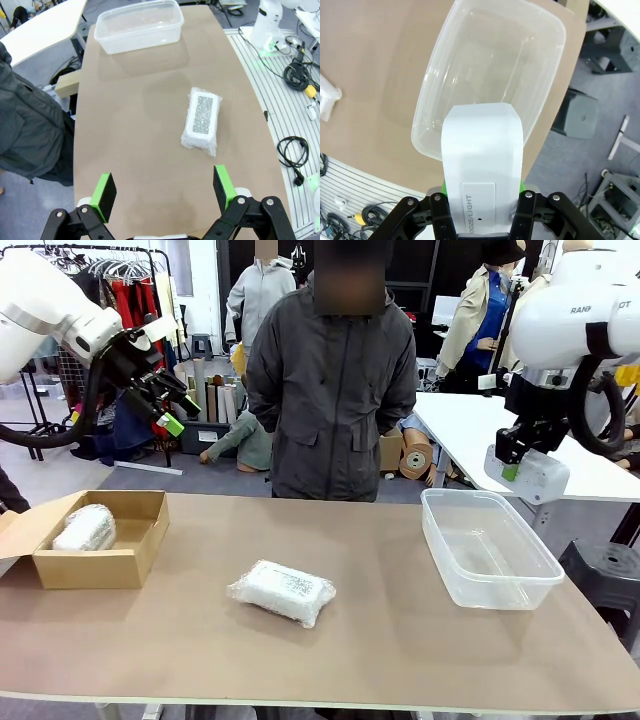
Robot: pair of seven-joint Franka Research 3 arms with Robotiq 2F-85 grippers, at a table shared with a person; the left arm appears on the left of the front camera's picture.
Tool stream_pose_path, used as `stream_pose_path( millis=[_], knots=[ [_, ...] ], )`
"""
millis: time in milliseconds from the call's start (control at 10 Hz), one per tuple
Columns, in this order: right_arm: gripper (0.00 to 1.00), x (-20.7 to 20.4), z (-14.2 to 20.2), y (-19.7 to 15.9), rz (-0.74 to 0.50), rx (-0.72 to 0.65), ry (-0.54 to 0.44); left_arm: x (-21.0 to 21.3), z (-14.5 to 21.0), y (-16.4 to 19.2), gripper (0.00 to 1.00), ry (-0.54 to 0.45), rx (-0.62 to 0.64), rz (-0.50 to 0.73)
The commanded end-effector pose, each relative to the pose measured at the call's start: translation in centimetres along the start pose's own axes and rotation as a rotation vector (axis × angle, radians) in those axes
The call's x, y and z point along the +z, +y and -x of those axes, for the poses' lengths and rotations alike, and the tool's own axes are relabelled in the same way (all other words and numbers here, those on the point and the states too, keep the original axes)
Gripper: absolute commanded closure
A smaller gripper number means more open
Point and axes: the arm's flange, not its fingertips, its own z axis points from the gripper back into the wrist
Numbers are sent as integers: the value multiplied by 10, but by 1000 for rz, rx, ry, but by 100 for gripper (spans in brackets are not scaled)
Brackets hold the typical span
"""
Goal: Separate and place wrapped and unwrapped clocks.
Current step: If the picked Digital clock is wrapped, place it in the Package Box ; if not, place it in the Organizing box.
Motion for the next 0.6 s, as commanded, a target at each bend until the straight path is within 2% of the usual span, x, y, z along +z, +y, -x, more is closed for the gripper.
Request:
stream_pose_path(
  millis=[0,300,500],
  knots=[
    [100,5,-1,-1,1,2,-2,1,-1,-1,0,-7,-3,3],
    [100,0,0,0,0,0,0,1,-1,-1,0,-7,-3,3],
    [100,-22,-4,-9,-17,-30,-13,1,-1,-1,0,-7,-3,3]
  ],
)
